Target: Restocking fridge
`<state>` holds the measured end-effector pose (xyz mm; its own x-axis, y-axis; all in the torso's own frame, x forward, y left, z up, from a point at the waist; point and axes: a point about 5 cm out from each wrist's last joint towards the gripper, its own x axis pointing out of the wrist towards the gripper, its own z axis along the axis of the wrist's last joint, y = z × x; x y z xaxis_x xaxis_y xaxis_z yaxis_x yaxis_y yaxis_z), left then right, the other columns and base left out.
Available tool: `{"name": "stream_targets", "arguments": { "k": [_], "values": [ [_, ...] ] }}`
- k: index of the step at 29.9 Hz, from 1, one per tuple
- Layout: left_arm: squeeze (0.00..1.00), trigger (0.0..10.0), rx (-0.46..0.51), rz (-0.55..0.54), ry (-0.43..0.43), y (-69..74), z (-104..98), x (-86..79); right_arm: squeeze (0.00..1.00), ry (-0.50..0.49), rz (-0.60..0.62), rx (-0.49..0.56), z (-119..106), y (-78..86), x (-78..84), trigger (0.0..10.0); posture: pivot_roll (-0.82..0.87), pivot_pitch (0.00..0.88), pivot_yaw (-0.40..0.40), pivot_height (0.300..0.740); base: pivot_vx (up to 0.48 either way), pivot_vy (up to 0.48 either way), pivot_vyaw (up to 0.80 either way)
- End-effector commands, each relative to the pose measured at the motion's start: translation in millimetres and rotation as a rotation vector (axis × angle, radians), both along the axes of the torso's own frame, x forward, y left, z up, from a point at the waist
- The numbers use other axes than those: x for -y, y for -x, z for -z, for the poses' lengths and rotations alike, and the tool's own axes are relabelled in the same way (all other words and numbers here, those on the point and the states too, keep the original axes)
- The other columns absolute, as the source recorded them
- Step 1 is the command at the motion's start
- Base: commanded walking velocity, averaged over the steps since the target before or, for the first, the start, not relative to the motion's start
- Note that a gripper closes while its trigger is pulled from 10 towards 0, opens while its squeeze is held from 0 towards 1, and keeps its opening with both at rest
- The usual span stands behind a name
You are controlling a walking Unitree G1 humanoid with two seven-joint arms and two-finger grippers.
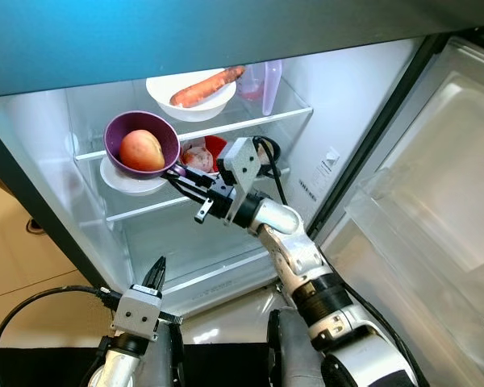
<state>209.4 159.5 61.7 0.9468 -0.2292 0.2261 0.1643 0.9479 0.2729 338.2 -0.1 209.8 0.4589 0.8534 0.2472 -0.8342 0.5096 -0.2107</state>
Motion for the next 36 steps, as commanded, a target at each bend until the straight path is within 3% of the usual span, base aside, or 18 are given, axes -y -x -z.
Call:
{"name": "stream_targets", "arguments": {
  "k": [1,10,23,36],
  "values": [
    [0.0,10.0,-0.02,0.015,-0.002,2.1,2.3,3.3,0.0,-0.009,0.033,0.033,-8.2,-3.8,-0.4,10.0,-0.11,0.192,-0.077,0.593,0.0,0.0,0.0],
    [0.0,10.0,-0.005,0.028,-0.003,-1.0,-2.0,5.4,0.0,0.032,0.111,0.039,-14.5,-17.1,-2.5,10.0,-0.11,0.194,-0.076,0.593,0.0,0.0,0.0],
    [0.0,10.0,0.027,0.06,0.011,-7.8,-11.9,13.2,0.0,0.034,0.295,-0.067,-37.0,-45.1,-12.5,10.0,-0.11,0.197,-0.081,0.593,0.0,0.0,0.0],
    [0.0,10.0,0.088,0.096,0.034,-16.8,-30.5,22.9,0.0,0.017,0.342,-0.125,-46.2,-52.0,-16.5,10.0,-0.11,0.201,-0.094,0.593,0.0,0.0,0.0]
  ]
}}
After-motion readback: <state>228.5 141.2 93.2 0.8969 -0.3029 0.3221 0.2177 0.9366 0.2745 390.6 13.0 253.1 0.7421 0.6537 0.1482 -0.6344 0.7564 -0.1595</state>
